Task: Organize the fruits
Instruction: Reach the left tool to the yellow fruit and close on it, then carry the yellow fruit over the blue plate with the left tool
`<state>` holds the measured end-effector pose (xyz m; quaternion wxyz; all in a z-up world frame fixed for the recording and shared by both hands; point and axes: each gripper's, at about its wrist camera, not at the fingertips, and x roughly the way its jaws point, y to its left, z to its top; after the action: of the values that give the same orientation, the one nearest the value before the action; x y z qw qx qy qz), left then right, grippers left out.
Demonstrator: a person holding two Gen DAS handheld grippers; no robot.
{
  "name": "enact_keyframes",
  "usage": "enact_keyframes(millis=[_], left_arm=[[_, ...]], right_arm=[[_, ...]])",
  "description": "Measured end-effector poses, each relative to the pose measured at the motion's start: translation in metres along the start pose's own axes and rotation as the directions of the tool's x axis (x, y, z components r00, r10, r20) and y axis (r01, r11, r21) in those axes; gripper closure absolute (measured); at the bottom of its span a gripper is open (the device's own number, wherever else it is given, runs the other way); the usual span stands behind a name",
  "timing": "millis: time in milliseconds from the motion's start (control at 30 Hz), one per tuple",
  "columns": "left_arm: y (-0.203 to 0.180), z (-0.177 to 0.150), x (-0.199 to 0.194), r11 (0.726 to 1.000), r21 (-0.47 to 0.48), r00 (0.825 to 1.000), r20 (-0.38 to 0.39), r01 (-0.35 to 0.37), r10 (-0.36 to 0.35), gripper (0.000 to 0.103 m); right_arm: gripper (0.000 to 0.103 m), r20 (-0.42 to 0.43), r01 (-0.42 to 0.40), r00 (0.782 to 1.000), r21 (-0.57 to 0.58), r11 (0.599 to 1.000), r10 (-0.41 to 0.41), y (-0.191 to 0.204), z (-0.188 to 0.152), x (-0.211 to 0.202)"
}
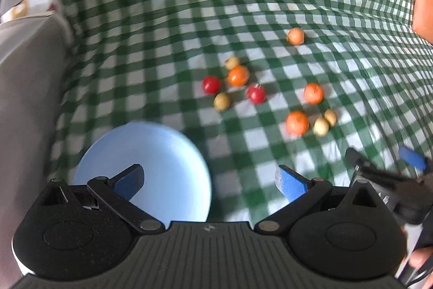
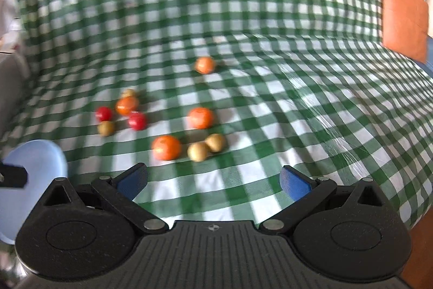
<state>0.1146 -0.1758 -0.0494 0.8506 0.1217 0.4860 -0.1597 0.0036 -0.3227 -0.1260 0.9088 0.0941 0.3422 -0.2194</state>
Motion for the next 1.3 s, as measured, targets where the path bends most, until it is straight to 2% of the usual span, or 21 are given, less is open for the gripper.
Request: enact_keyframes(millis=[167, 400, 467, 633, 733, 767, 800, 833, 867, 900, 933, 967, 1000, 1167, 1300], left_arm=[[-0.009, 0.040, 0.063, 1.000, 0.001, 0.999, -0.032, 0.020, -0.020, 0.000], [-0.005, 0.074, 0.136, 0.999, -0.028, 0.994, -0.105, -0.038, 0.035, 0.000], [-0.004, 0.081, 0.154, 0.998, -0.043, 0.991, -0.128, -0.046, 0.040, 0.000], [-0.004, 0.089, 0.190, 0.996, -0.046, 0.978, -0.198, -0.070, 0.060, 0.000], [-0.004, 0.091, 0.192, 0.997, -0.039, 0.982, -0.179, -0.070, 0.062, 0.003], [-0.005, 0.092, 0.191, 0.998, -0.032, 0.986, -0.158, -0.059, 0.053, 0.009], [-0.006, 0.092, 0.187, 0.999, -0.021, 0.990, -0.138, -0.044, 0.041, 0.029], [-0.008, 0.093, 0.185, 1.000, -0.004, 0.991, -0.132, -0.022, 0.021, 0.052], [-0.009, 0.093, 0.184, 1.000, 0.008, 0.991, -0.137, 0.006, -0.004, 0.060], [-0.009, 0.093, 0.184, 1.000, 0.009, 0.991, -0.135, 0.025, -0.024, 0.076], [-0.011, 0.093, 0.184, 0.999, 0.010, 0.991, -0.128, 0.030, -0.029, 0.076], [-0.011, 0.092, 0.182, 0.999, 0.010, 0.992, -0.118, 0.034, -0.033, 0.076], [-0.010, 0.091, 0.180, 0.999, 0.007, 0.994, -0.102, 0.045, -0.044, 0.076], [-0.003, 0.085, 0.154, 0.994, -0.012, 0.994, -0.030, 0.109, -0.110, 0.076], [0.000, 0.073, 0.118, 0.989, -0.020, 0.989, 0.017, 0.145, -0.144, 0.076]], right_arm=[[0.001, -0.056, 0.054, 0.997, 0.001, 0.999, -0.054, -0.004, -0.003, 0.062], [0.001, -0.126, 0.047, 0.991, 0.080, 0.996, -0.037, 0.006, -0.016, 0.114], [0.001, -0.088, 0.069, 0.994, 0.060, 0.996, -0.063, 0.014, -0.019, 0.116], [0.001, -0.042, 0.074, 0.997, 0.058, 0.996, -0.071, 0.018, -0.018, 0.120], [0.001, -0.028, 0.059, 0.998, 0.043, 0.997, -0.058, 0.018, -0.017, 0.119], [0.007, -0.017, 0.047, 0.999, 0.037, 0.998, -0.047, 0.017, -0.017, 0.117], [0.020, 0.001, 0.035, 0.999, 0.024, 0.999, -0.035, 0.016, -0.016, 0.115], [0.028, 0.015, 0.024, 1.000, 0.005, 1.000, -0.024, 0.017, -0.015, 0.112], [0.044, 0.028, 0.009, 1.000, -0.014, 1.000, -0.009, 0.020, -0.015, 0.111], [0.055, 0.035, 0.000, 0.999, -0.026, 1.000, 0.001, 0.023, -0.015, 0.111], [0.060, 0.043, -0.006, 0.999, -0.038, 0.999, 0.008, 0.025, -0.015, 0.111], [0.073, 0.048, -0.018, 0.999, -0.042, 0.999, 0.020, 0.026, -0.015, 0.110], [0.076, 0.050, -0.024, 0.998, -0.042, 0.999, 0.027, 0.026, -0.015, 0.110], [0.076, 0.064, 0.001, 0.998, 0.014, 1.000, -0.002, 0.011, -0.014, 0.102], [0.076, 0.069, 0.007, 0.998, 0.064, 0.998, -0.011, -0.003, -0.012, 0.087]])
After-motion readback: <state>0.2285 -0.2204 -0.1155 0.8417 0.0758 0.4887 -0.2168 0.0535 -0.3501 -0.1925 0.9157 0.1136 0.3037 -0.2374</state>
